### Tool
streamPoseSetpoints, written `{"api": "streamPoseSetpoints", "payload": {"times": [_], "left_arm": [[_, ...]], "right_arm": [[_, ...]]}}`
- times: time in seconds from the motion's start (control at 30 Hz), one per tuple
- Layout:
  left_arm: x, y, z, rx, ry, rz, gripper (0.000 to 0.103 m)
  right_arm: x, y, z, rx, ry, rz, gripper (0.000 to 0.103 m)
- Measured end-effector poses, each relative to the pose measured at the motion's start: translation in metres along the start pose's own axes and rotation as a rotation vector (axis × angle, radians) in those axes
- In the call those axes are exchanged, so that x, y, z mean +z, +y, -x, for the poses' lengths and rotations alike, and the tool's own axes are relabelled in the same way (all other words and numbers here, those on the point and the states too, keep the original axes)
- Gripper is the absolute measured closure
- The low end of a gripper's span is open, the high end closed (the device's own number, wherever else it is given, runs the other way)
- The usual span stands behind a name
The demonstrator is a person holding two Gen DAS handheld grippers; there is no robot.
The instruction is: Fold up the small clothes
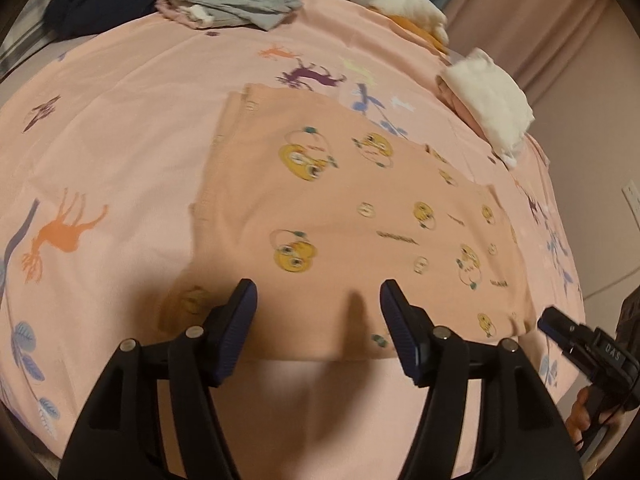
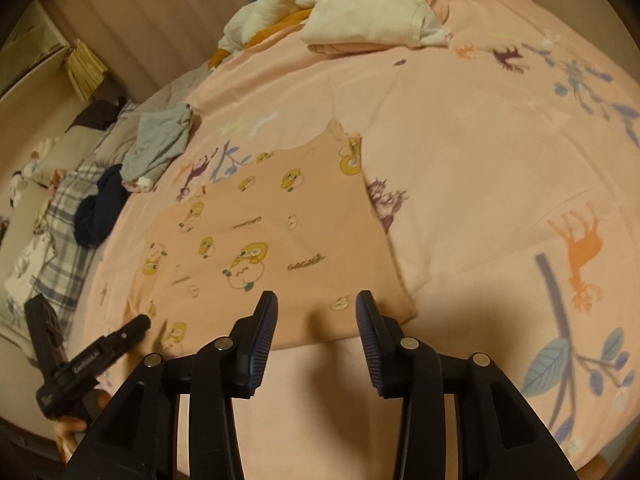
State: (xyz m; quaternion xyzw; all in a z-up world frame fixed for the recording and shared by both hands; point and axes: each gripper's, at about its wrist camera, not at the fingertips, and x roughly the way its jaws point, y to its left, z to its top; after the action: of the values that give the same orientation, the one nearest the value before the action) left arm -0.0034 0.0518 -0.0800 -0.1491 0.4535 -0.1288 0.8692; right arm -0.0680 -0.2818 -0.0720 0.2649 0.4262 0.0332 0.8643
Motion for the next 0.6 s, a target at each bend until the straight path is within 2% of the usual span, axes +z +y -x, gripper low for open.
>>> {"api": "streamPoseSetpoints", "payload": {"times": [0.07, 0.2, 0.33, 0.4, 0.47, 0.6], "left_arm": [[0.001, 0.005, -0.003, 0.013, 0.000, 0.017, 0.036], [-0.001, 0.008, -0.006, -0.008, 0.023, 0.030, 0.033], [-0.002, 0.014, 0.000, -0.040, 0.030, 0.049, 0.030], [-0.001, 0.020, 0.002, -0.060, 0.035, 0.077, 0.030], [0.001, 0.027, 0.003, -0.085, 0.042, 0.107, 0.030], [0.002, 0.035, 0.005, -0.122, 0.059, 0.127, 0.030]], "right_arm": [[0.001, 0.001, -0.007, 0.036, 0.038, -0.048, 0.059], [-0.001, 0.010, -0.016, 0.108, 0.080, -0.100, 0.054], [-0.012, 0.019, -0.022, 0.084, 0.099, -0.082, 0.051], [-0.017, 0.013, -0.028, 0.047, 0.121, -0.105, 0.051], [-0.019, 0.004, -0.033, 0.056, 0.128, -0.139, 0.051], [-0.016, -0.023, -0.040, 0.150, 0.080, -0.303, 0.051]]}}
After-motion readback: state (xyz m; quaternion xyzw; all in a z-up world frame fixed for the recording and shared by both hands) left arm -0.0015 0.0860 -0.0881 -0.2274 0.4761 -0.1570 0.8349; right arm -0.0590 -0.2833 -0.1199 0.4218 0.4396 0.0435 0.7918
